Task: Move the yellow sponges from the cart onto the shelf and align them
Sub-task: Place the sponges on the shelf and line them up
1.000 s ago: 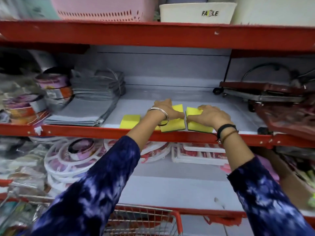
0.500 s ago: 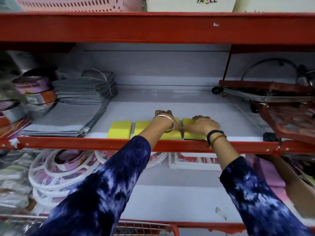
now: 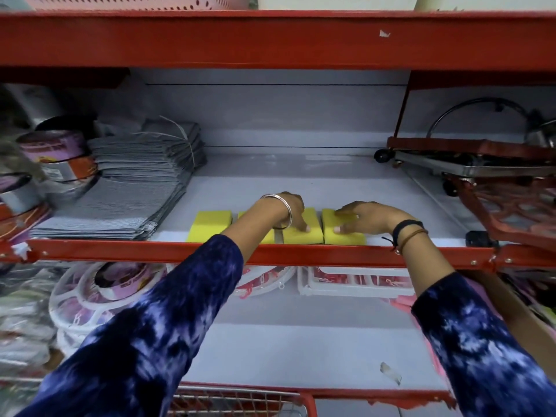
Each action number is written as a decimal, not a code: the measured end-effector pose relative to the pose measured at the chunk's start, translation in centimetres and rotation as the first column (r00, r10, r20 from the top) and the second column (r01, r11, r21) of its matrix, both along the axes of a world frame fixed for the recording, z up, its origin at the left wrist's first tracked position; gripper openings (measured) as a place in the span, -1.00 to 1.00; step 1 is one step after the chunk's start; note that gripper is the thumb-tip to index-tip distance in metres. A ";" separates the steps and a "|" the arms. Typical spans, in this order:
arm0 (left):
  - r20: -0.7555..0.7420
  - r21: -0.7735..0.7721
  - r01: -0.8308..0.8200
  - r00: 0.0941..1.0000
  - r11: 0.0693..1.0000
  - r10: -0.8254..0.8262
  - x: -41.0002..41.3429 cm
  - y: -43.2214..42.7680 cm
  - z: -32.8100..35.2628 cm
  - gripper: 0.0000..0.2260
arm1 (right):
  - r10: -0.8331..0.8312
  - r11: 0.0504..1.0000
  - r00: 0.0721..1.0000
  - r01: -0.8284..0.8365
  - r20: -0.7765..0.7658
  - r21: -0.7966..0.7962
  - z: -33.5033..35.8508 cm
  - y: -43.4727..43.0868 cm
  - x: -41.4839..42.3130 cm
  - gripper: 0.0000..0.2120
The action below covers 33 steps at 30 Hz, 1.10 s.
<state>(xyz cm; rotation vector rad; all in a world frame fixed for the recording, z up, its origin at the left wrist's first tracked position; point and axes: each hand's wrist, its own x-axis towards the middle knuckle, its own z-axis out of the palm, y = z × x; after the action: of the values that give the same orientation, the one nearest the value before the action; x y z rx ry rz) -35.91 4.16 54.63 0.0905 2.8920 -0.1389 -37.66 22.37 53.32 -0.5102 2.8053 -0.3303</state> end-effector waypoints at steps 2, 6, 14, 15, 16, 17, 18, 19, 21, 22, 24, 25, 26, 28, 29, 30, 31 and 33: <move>0.004 -0.010 0.033 0.999 0.999 -0.033 0.2 -0.2 -0.5 -0.42 | 0.017 1.000 1.000 -0.017 0.007 -0.003 -0.2 -0.1 -0.1 -0.40; -0.023 -0.019 0.082 0.996 0.996 -0.082 0.9 -0.3 -0.4 -0.43 | 0.033 0.999 0.999 -0.033 -0.004 -0.007 -0.5 -0.2 0.1 -0.39; -0.056 -0.011 0.132 0.990 0.991 -0.132 2.1 0.1 -1.2 -0.43 | 0.018 0.999 0.998 -0.020 -0.064 -0.032 -1.1 -0.3 1.8 -0.40; -0.057 -0.011 0.136 0.989 0.991 -0.137 2.3 0.1 -1.3 -0.43 | 0.017 0.999 0.998 -0.019 -0.065 -0.032 -1.3 -0.3 1.9 -0.40; -0.058 -0.010 0.138 0.989 0.990 -0.139 2.4 0.2 -1.4 -0.43 | 0.014 0.999 0.998 -0.016 -0.065 -0.034 -1.4 -0.3 2.1 -0.41; -0.062 -0.008 0.139 0.988 0.990 -0.139 2.5 0.2 -1.4 -0.43 | 0.011 0.999 0.998 -0.014 -0.064 -0.040 -1.6 -0.3 2.2 -0.41; -0.067 -0.008 0.139 0.988 0.990 -0.139 2.6 0.2 -1.4 -0.43 | 0.008 0.999 0.998 -0.011 -0.060 -0.050 -1.6 -0.3 2.3 -0.42; -0.069 -0.006 0.137 0.988 0.991 -0.137 2.7 0.3 -1.4 -0.43 | 0.007 0.998 0.998 -0.011 -0.057 -0.061 -1.7 -0.3 2.4 -0.43; -0.073 0.010 0.136 0.988 0.991 -0.135 2.8 0.3 -1.4 -0.44 | 0.016 0.997 0.998 -0.020 -0.062 -0.070 -1.5 -0.3 2.5 -0.45; -0.077 0.022 0.136 0.988 0.991 -0.133 2.9 0.3 -1.3 -0.45 | 0.026 0.997 0.997 -0.030 -0.067 -0.068 -1.4 -0.3 2.6 -0.48; -0.090 0.051 0.130 0.988 0.990 -0.125 3.0 0.2 -1.3 -0.47 | 0.046 0.997 0.996 -0.051 -0.077 -0.060 -1.2 -0.3 2.6 -0.53; -0.098 0.068 0.122 0.988 0.990 -0.115 3.0 0.2 -1.3 -0.47 | 0.052 0.997 0.995 -0.056 -0.080 -0.057 -1.2 -0.4 2.6 -0.55; -0.106 0.086 0.115 0.989 0.990 -0.105 3.0 0.2 -1.3 -0.47 | 0.054 0.997 0.995 -0.059 -0.080 -0.053 -1.2 -0.3 2.7 -0.57; -0.114 0.120 0.093 0.990 0.988 -0.080 3.0 0.2 -1.6 -0.47 | 0.059 0.997 0.995 -0.063 -0.082 -0.047 -1.1 -0.3 2.6 -0.59; -0.111 0.138 0.082 0.992 0.987 -0.066 2.9 0.2 -1.6 -0.47 | 0.061 0.997 0.995 -0.064 -0.085 -0.041 -1.0 -0.3 2.5 -0.60; -0.108 0.167 0.076 0.992 0.983 -0.058 2.9 0.1 -1.6 -0.48 | 0.059 0.997 0.994 -0.062 -0.090 -0.037 -0.7 -0.4 2.5 -0.60; -0.112 0.213 0.069 0.993 0.975 -0.046 3.0 -0.3 -1.5 -0.49 | 0.053 0.997 0.994 -0.058 -0.099 -0.044 -0.5 -0.6 2.5 -0.60; -0.150 0.331 0.060 0.989 0.942 -0.011 3.1 -1.4 -0.8 -0.54 | 0.045 0.994 0.989 -0.059 -0.144 -0.094 -0.1 -1.0 2.3 -0.57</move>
<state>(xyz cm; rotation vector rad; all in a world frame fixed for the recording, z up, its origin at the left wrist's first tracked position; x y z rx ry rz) -32.83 2.76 53.81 0.2008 3.0311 0.3587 -35.36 21.35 53.19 -0.6515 2.9169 -0.4395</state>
